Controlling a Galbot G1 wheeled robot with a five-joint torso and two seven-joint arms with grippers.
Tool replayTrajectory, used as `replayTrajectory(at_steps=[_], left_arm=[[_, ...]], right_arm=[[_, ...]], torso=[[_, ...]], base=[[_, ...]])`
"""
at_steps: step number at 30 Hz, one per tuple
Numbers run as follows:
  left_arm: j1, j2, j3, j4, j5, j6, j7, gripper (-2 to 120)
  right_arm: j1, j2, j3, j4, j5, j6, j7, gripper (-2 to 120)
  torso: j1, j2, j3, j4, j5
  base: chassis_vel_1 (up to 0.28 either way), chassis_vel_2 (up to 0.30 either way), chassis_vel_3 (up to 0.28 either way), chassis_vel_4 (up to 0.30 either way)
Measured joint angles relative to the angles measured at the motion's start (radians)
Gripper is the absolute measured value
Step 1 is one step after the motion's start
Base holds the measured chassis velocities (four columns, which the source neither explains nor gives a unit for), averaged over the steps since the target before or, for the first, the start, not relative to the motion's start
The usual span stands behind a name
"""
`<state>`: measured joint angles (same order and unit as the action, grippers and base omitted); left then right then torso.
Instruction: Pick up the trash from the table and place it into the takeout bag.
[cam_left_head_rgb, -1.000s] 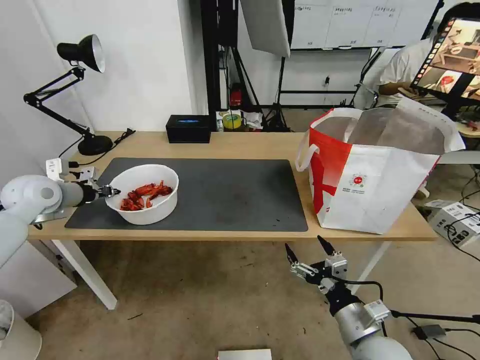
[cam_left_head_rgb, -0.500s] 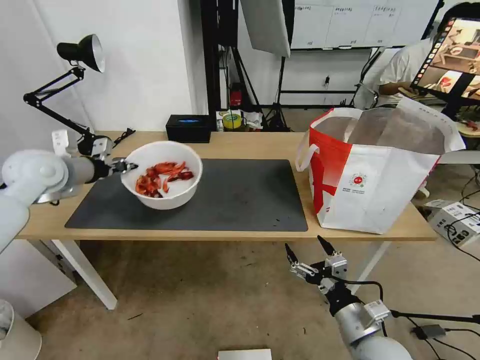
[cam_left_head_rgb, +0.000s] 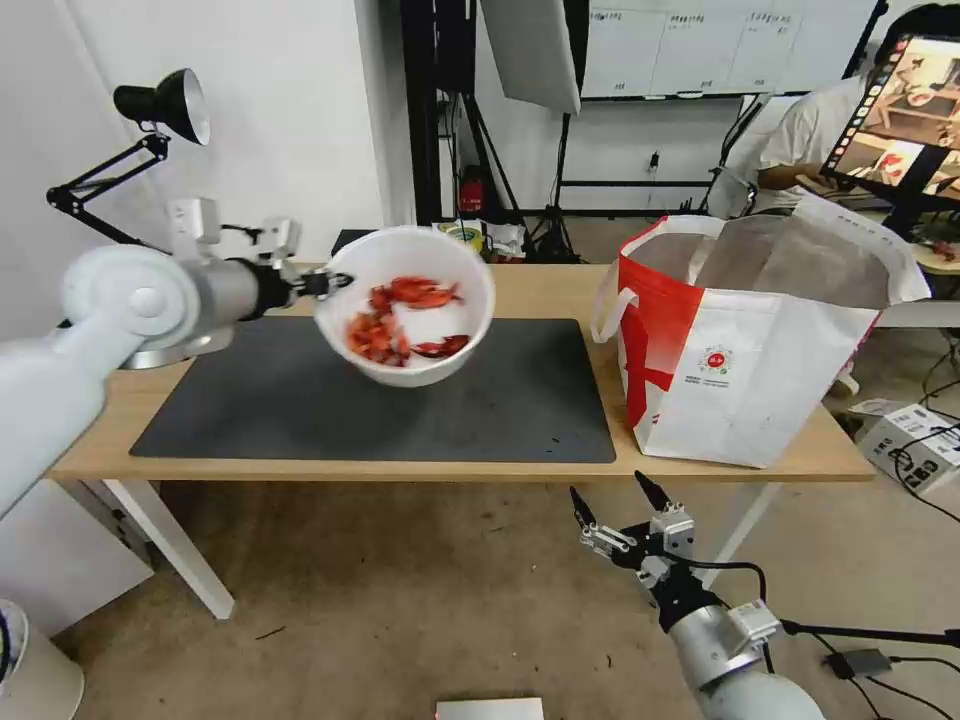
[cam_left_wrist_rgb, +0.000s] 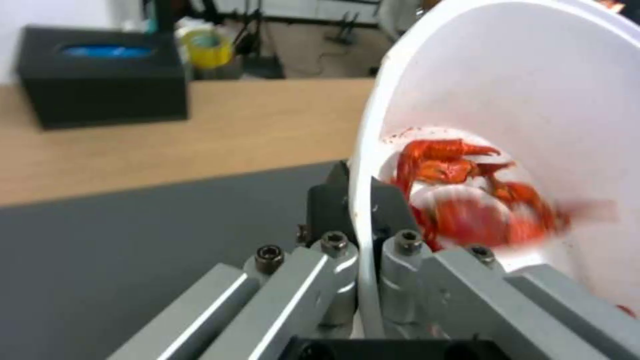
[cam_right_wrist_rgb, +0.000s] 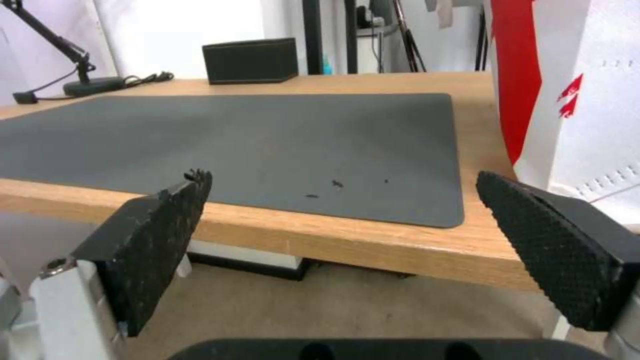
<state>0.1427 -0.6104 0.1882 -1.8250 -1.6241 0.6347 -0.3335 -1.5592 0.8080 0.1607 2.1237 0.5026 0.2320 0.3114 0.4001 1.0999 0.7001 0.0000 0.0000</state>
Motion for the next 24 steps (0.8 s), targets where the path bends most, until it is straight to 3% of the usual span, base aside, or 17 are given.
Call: replayTrajectory(at_steps=[6,9,10,12,13,17,18,23,24], left_arm=[[-0.120,-0.067,0.076,0.040,-0.002,-0.027,-0.012,0],[-0.229,-0.157,0.138,0.096,-0.019,-0.044,-0.046,0],[-0.229,-0.157,0.138,0.096,-0.019,-0.044,-0.046,0],[-0.293,-0.232,0.179,0.135,-0.034,-0.060,-0.072,0],[-0.293,-0.232,0.179,0.135,-0.034,-0.060,-0.072,0],[-0.374,-0.392,0.252,0.207,-0.058,-0.100,-0.122,0],[-0.374,-0.392,0.252,0.207,-0.058,-0.100,-0.122,0],[-0.414,-0.541,0.304,0.289,-0.058,-0.143,-0.158,0],[-0.414,-0.541,0.304,0.289,-0.058,-0.143,-0.158,0]], right_arm=[[0.000,0.000,0.000,0.000,0.000,0.000,0.000,100],[0.000,0.000,0.000,0.000,0.000,0.000,0.000,100],[0.000,0.000,0.000,0.000,0.000,0.000,0.000,100],[0.000,0.000,0.000,0.000,0.000,0.000,0.000,100],[0.000,0.000,0.000,0.000,0.000,0.000,0.000,100],[0.000,0.000,0.000,0.000,0.000,0.000,0.000,100],[0.000,0.000,0.000,0.000,0.000,0.000,0.000,100],[0.000,0.000,0.000,0.000,0.000,0.000,0.000,100],[0.000,0.000,0.000,0.000,0.000,0.000,0.000,100]], torso=[[0.000,0.000,0.000,0.0002,0.0000],[0.000,0.000,0.000,0.0003,0.0003],[0.000,0.000,0.000,0.0003,0.0003],[0.000,0.000,0.000,-0.0001,0.0002],[0.000,0.000,0.000,-0.0001,0.0002],[0.000,0.000,0.000,-0.0001,0.0005],[0.000,0.000,0.000,-0.0001,0.0005],[0.000,0.000,0.000,-0.0002,0.0004],[0.000,0.000,0.000,-0.0002,0.0004]], base=[[0.000,0.000,0.000,0.000],[0.000,0.000,0.000,0.000],[0.000,0.000,0.000,0.000],[0.000,0.000,0.000,0.000],[0.000,0.000,0.000,0.000],[0.000,0.000,0.000,0.000],[0.000,0.000,0.000,0.000],[0.000,0.000,0.000,0.000],[0.000,0.000,0.000,0.000]])
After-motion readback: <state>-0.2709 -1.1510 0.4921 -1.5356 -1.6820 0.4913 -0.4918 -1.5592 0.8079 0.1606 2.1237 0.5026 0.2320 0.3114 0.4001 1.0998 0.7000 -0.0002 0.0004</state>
